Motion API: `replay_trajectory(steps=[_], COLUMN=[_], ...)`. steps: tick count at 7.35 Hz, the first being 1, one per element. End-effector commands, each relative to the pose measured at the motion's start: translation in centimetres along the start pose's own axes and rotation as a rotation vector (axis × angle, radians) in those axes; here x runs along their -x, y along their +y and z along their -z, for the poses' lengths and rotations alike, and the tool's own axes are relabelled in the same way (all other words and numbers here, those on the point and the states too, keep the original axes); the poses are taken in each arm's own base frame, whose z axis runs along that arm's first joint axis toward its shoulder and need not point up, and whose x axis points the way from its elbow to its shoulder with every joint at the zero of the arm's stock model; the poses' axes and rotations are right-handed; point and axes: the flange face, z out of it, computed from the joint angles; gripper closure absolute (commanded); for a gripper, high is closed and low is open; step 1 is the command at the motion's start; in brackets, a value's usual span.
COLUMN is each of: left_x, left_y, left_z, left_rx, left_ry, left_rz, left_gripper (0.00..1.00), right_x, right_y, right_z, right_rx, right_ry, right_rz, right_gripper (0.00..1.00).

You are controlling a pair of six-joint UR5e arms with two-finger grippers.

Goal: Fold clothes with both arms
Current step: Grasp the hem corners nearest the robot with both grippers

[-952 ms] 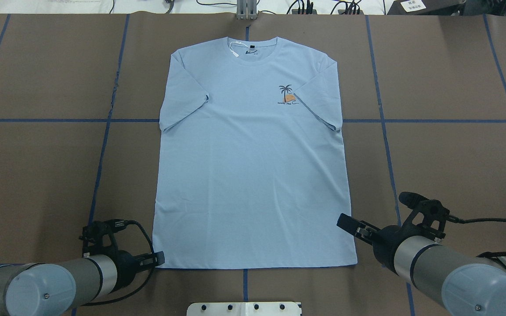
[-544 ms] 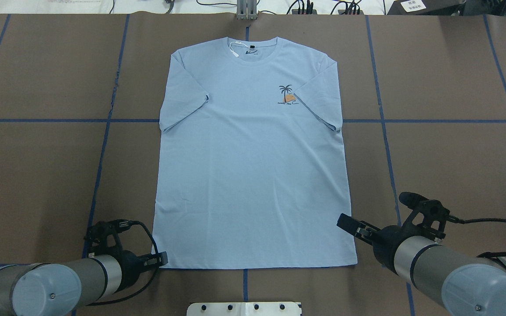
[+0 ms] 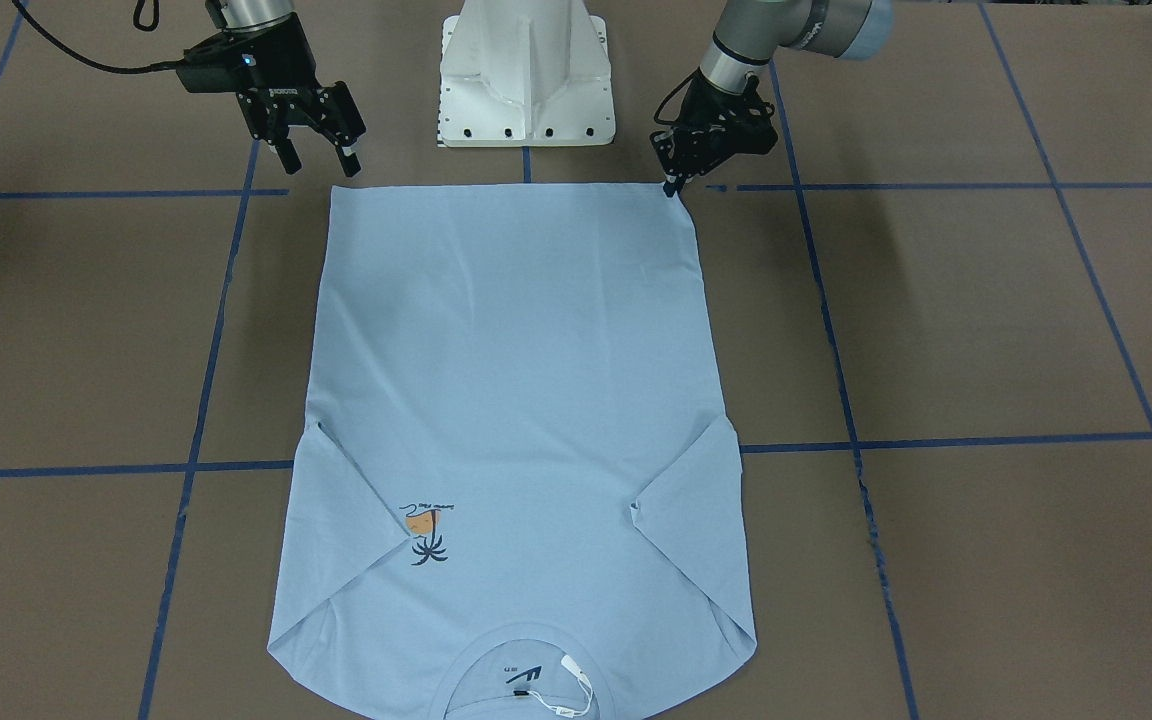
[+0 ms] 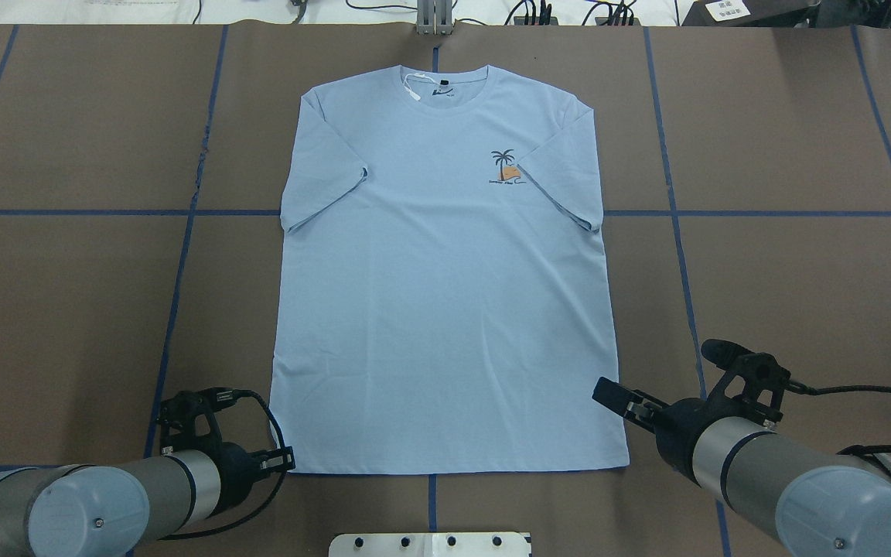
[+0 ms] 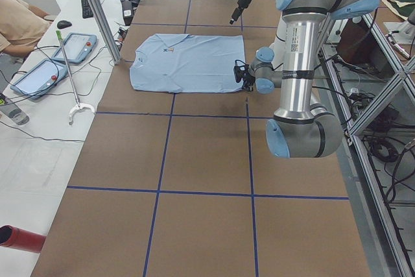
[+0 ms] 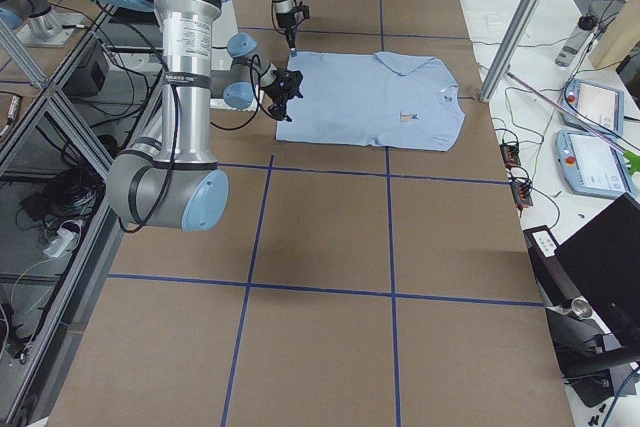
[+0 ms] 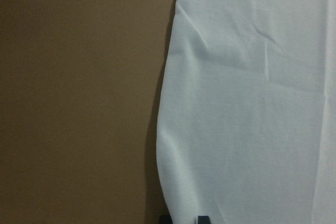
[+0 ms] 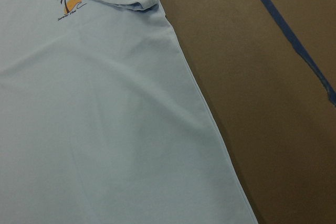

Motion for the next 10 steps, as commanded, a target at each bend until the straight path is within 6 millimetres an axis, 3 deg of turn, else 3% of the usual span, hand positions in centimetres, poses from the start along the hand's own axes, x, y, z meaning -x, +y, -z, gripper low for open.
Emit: replay_trajectory(steps=[1, 5, 8, 10], left_x=[-0.3, -0.6, -0.4, -0.5], left_y=[-0.1, -0.7, -0.9, -0.9], left_z=[0.3, 0.7, 0.7, 0.6], left_rx=[-0.002, -0.067, -0.089, -0.099], left_ry=[0.008, 0.026, 0.026, 0.028], left_rz=[0.001, 0.003, 0.002, 0.001], left_gripper=[1.0, 1.0, 1.0, 1.0], right_x=[-0.8, -3.1, -4.6, -5.2], right_y=[1.5, 5.5, 7.3, 8.0], right_z=[-0.8, -2.6, -4.1, -5.3], right_rx=[-0.014, -0.001, -0.019, -0.028], right_ry=[0.018, 0.117, 0.143, 0.157], right_rz=[-0.02, -0.042, -0.031, -0.016], right_gripper=[0.1, 0.27, 0.42, 0.42])
